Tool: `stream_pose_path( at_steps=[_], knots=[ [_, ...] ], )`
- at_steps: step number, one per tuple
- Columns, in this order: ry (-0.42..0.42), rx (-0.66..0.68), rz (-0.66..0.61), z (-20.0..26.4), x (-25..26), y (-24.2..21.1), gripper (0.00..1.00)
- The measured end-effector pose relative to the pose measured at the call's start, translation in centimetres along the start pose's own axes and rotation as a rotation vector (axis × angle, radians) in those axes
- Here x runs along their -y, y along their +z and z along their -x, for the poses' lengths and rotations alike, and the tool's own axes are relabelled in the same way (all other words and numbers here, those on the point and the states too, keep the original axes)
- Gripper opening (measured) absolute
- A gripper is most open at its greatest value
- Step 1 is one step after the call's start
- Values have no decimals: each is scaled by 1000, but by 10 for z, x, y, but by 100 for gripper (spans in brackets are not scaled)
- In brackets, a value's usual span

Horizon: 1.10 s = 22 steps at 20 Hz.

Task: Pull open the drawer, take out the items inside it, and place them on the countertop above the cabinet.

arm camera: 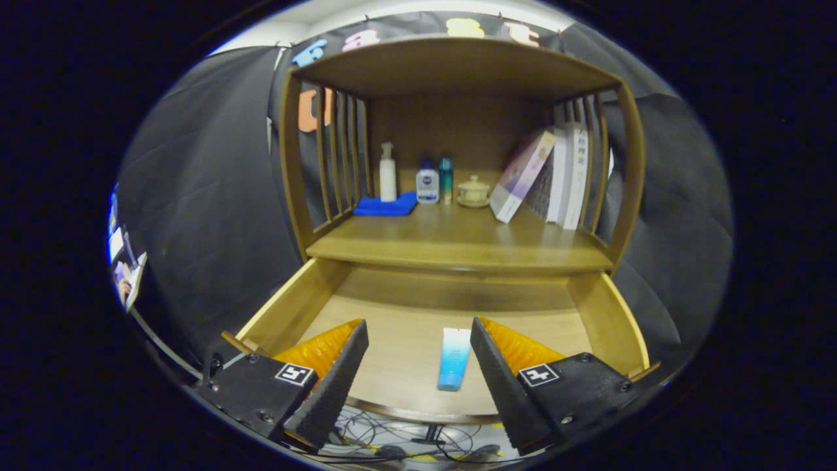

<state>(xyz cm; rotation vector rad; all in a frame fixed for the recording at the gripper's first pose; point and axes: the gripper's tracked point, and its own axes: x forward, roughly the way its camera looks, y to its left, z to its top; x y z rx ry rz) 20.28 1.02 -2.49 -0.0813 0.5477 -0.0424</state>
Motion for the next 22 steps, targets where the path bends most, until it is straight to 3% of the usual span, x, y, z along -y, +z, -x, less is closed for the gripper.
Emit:
stream_pose_path(
  at_steps=[5, 8, 18, 19, 22],
  knots=[
    [-55, -282, 21, -39, 32, -26, 99],
    [-63, -423, -31, -63, 41, -42, 99],
    [-73, -683, -170, -90, 41, -91, 90],
    [-79, -687, -173, -92, 42, -92, 87],
    [-94, -755, -179, -89, 42, -106, 63]
  ],
)
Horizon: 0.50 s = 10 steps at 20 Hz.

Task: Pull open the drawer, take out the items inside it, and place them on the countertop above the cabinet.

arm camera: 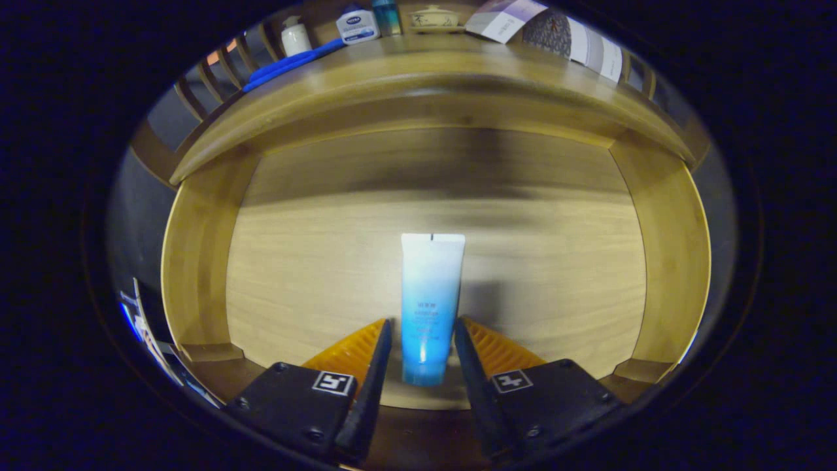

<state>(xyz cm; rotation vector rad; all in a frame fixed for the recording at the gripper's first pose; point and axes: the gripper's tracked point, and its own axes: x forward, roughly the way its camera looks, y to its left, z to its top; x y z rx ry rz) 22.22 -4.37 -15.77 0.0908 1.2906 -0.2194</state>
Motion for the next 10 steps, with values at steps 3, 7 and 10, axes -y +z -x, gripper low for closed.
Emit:
stream_pose_path(
  at_steps=[3, 7, 10],
  knots=[
    [-24, 13, -8, 1, 3, 4, 49],
    [-38, 42, 6, 2, 4, 7, 42],
    [-61, 75, 27, 11, 5, 12, 39]
  ],
)
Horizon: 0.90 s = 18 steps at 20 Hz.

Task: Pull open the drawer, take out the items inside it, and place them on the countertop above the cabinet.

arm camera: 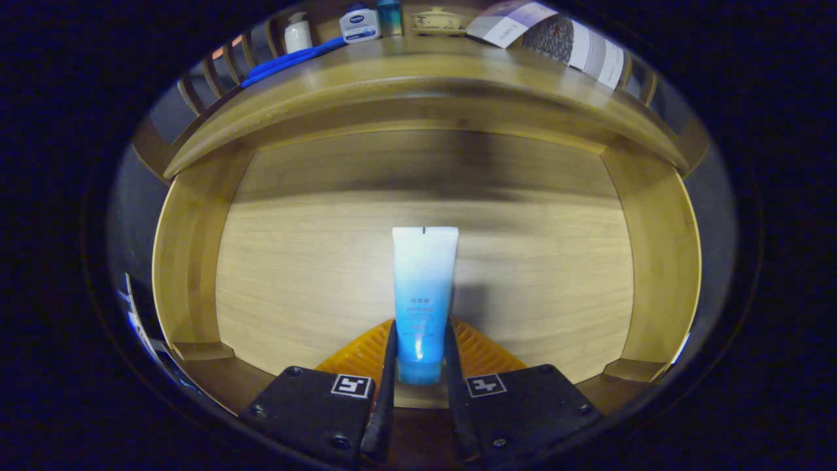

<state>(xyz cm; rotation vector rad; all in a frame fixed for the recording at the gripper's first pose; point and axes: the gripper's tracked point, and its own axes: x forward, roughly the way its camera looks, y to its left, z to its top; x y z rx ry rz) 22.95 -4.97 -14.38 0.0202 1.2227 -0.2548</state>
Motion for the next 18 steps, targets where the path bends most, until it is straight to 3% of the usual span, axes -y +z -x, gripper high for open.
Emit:
stream_pose_path(
  at_steps=[9, 18],
  knots=[
    [19, 80, 31, 50, -4, 25, 39],
    [8, 204, 54, 104, -6, 77, 39]
  ],
)
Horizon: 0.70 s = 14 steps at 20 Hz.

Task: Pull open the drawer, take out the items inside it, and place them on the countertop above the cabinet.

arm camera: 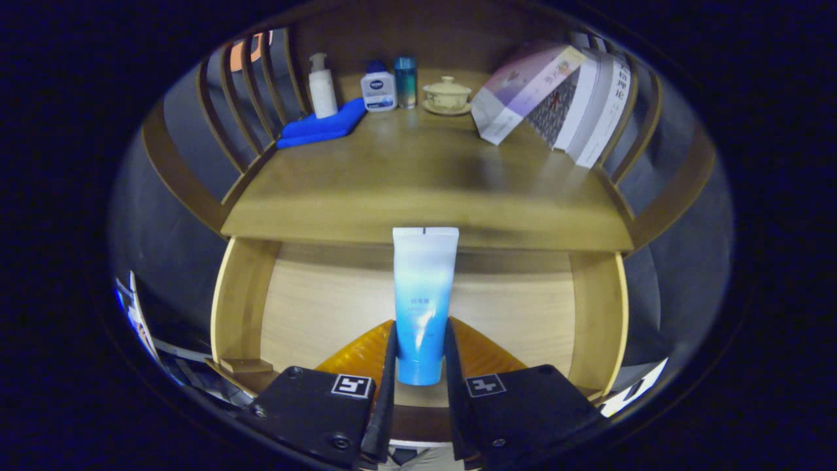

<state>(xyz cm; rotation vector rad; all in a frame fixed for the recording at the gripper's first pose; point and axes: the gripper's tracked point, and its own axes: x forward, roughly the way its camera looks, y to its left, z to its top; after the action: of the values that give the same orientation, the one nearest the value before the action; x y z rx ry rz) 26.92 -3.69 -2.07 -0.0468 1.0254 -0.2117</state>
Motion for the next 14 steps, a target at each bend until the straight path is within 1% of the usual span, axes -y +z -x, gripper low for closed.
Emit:
stream_pose_path(
  at_steps=[8, 14],
  knots=[
    [-22, 130, -29, 8, -8, 73, 39],
    [-36, 195, -45, -3, -12, 109, 38]
  ],
)
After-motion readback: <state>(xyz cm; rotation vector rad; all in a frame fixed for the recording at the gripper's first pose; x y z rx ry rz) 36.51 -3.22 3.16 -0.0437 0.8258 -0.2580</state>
